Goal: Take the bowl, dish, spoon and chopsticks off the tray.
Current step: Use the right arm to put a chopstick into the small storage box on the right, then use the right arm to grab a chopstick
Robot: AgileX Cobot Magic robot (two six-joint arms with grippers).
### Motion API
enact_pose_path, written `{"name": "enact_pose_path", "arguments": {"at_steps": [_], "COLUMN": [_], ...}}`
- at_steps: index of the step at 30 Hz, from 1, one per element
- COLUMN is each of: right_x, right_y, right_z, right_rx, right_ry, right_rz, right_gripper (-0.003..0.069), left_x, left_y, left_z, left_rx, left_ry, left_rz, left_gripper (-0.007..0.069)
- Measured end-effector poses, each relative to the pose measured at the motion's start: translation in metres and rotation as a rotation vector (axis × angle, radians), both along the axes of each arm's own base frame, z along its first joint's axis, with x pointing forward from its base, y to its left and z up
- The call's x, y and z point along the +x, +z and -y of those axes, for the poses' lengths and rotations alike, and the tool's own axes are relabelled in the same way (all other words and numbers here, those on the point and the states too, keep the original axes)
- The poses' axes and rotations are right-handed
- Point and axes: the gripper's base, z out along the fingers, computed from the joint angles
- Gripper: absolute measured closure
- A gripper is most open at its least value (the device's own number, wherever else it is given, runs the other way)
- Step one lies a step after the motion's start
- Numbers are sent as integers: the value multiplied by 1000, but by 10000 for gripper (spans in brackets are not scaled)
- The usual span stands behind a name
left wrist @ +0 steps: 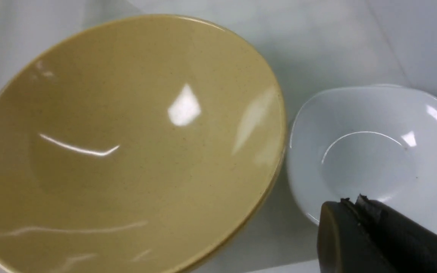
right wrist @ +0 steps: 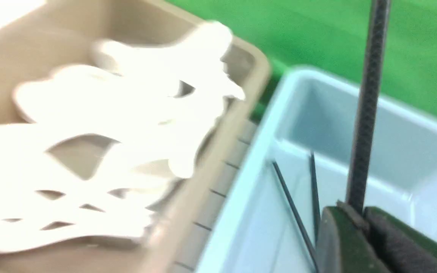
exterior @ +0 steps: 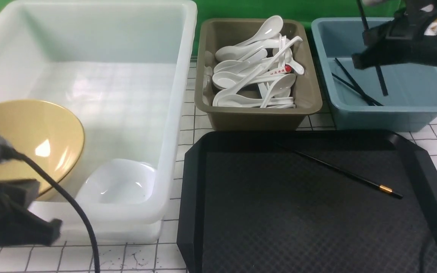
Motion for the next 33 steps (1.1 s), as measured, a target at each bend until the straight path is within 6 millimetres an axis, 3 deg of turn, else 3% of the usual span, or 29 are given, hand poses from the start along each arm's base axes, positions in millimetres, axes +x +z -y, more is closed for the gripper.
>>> {"name": "enact_pose_path", "arguments": {"at_steps": [4, 6, 7, 10, 13, 18, 21, 25, 28, 30, 33], "right_x": [36, 38, 36, 19, -3, -36, -43, -44, -43, -47, -59], "right_y": [-31, -31, -23, -10, -22, -82, -105, -121, -123, -122, -117], "right_z": [7, 6, 6, 4, 1, 0, 1, -2, -6, -18, -30], "right_rx": [-13, -25, -64, -116, -155, -210, -216, -224, -251, -256, -269], "right_ry": [-18, -6, 31, 98, 154, 227, 231, 242, 249, 266, 307], "right_rz": [-206, -259, -345, -483, -649, -864, -910, -935, -937, -959, -1033], "right_gripper": [375, 336, 275, 238, 230, 229, 229, 274, 376, 499, 575], "left_x": [0, -1, -1, -3, -4, -2, -1, -1, -1, -1, -2], "left_y": [1, 1, 0, -3, -4, -5, -3, -3, -3, -3, -3], "left_z": [2, 1, 0, -2, -4, -1, 1, 1, 1, 1, 0], "left_rx": [-24, -24, -17, -2, 5, -11, -24, -21, -21, -15, 6], "left_ry": [-16, -12, -2, 23, 31, 5, -13, -18, -18, -20, -23], "left_rz": [25, 22, 10, -21, -32, -9, 11, 16, 16, 15, 10], "left_gripper": [631, 631, 631, 631, 631, 631, 631, 631, 631, 631, 631]}}
